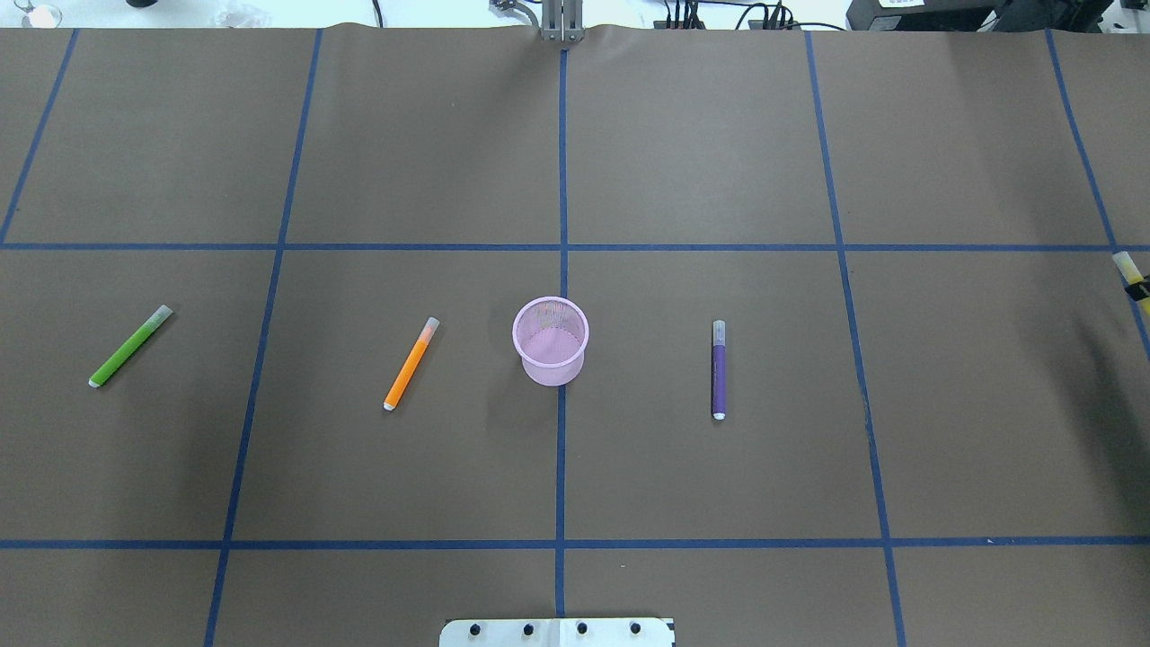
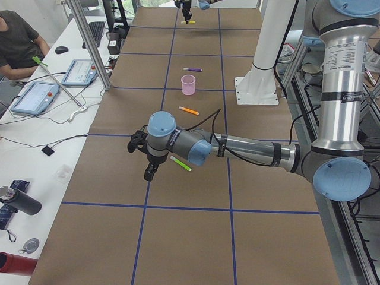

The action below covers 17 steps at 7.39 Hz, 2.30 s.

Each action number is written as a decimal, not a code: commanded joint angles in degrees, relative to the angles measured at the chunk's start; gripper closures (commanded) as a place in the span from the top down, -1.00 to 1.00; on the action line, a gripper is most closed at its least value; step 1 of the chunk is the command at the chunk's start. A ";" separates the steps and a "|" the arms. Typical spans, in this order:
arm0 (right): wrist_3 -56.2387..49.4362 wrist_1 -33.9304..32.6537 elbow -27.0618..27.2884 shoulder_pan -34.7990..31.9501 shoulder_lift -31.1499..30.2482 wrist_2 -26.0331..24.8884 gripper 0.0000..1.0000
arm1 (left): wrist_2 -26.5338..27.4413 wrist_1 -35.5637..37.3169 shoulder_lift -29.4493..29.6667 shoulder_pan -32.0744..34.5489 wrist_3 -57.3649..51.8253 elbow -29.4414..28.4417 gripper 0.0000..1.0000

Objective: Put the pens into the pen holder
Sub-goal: 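Carry the yellow highlighter with the right gripper over the pink cup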

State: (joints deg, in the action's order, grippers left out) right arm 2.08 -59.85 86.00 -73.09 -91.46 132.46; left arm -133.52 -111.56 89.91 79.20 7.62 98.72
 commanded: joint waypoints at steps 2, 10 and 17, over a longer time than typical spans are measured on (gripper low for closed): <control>27.10 6.58 4.24 8.81 6.88 -0.88 -1.00 | 0.54 -8.23 2.20 -9.14 12.81 -0.37 0.99; 71.83 5.88 17.62 41.83 27.98 -49.47 -1.00 | 0.63 -7.71 7.30 -12.76 13.83 -3.97 0.99; 71.14 6.06 16.13 50.84 30.64 -60.55 -1.00 | 0.10 -7.80 7.30 -12.94 14.18 -4.94 0.99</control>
State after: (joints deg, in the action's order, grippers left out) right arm 73.31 -53.72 102.52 -23.64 -60.90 73.08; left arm -133.42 -119.27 97.24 66.27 21.80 93.76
